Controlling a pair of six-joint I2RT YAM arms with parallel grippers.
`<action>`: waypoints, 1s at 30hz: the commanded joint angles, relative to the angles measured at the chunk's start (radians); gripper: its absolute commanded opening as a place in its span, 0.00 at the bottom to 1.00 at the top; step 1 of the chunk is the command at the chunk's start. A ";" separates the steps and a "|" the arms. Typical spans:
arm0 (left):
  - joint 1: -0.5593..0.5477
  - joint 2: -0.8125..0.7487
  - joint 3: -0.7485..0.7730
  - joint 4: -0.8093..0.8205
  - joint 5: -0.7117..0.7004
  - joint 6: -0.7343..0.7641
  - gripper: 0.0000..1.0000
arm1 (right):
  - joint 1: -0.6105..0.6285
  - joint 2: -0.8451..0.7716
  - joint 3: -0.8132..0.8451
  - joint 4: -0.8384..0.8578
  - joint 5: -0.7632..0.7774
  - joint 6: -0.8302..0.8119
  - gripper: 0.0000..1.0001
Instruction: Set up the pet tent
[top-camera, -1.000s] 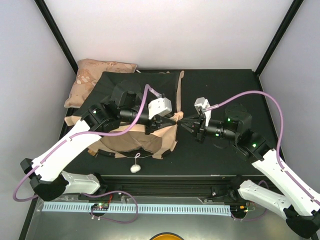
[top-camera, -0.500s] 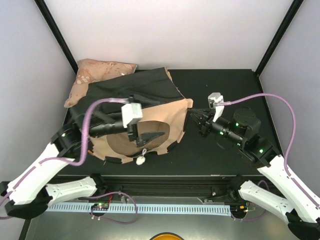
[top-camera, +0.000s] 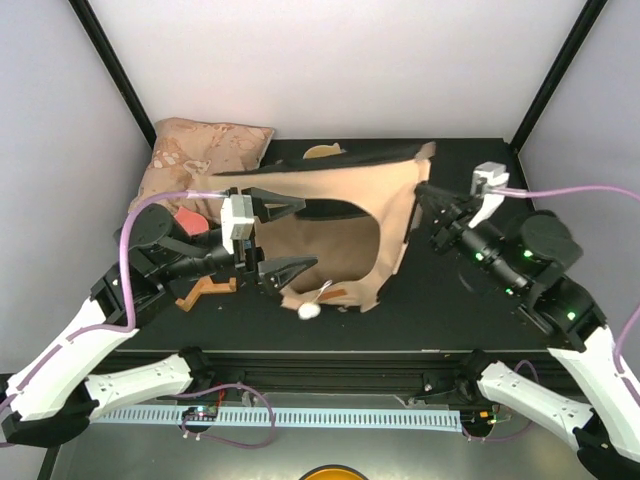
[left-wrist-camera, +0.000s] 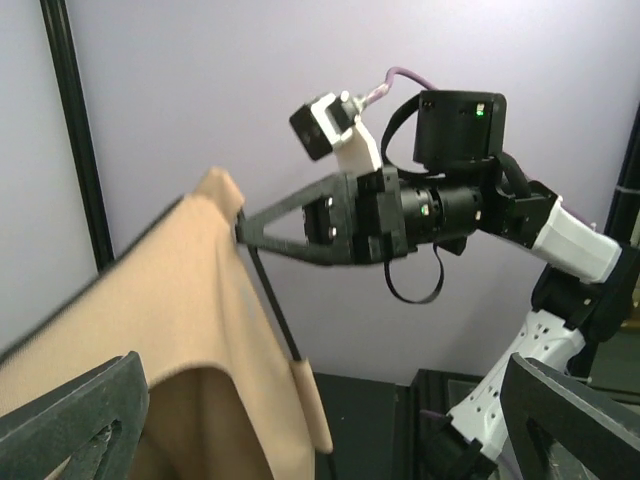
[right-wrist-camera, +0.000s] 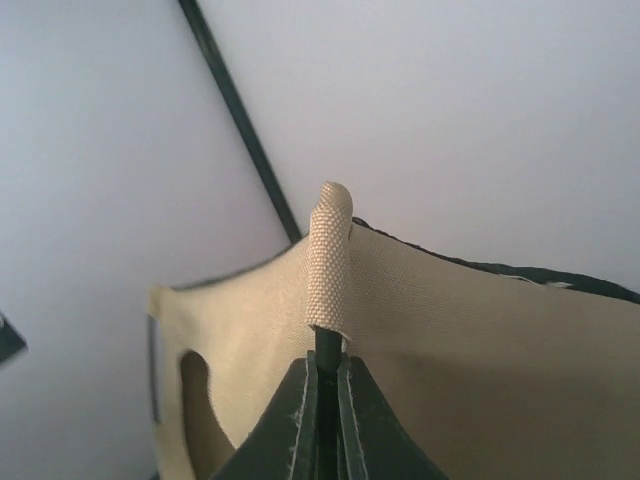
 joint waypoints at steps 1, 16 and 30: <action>-0.011 -0.035 0.012 0.077 0.029 -0.074 0.99 | 0.001 -0.004 0.139 0.059 0.169 0.008 0.01; -0.090 0.031 -0.467 0.399 -0.232 -0.264 0.99 | 0.002 -0.015 0.046 0.328 0.448 0.145 0.01; -0.053 0.239 -0.870 0.811 -0.280 -1.125 0.99 | 0.002 -0.062 -0.104 0.535 0.581 0.282 0.01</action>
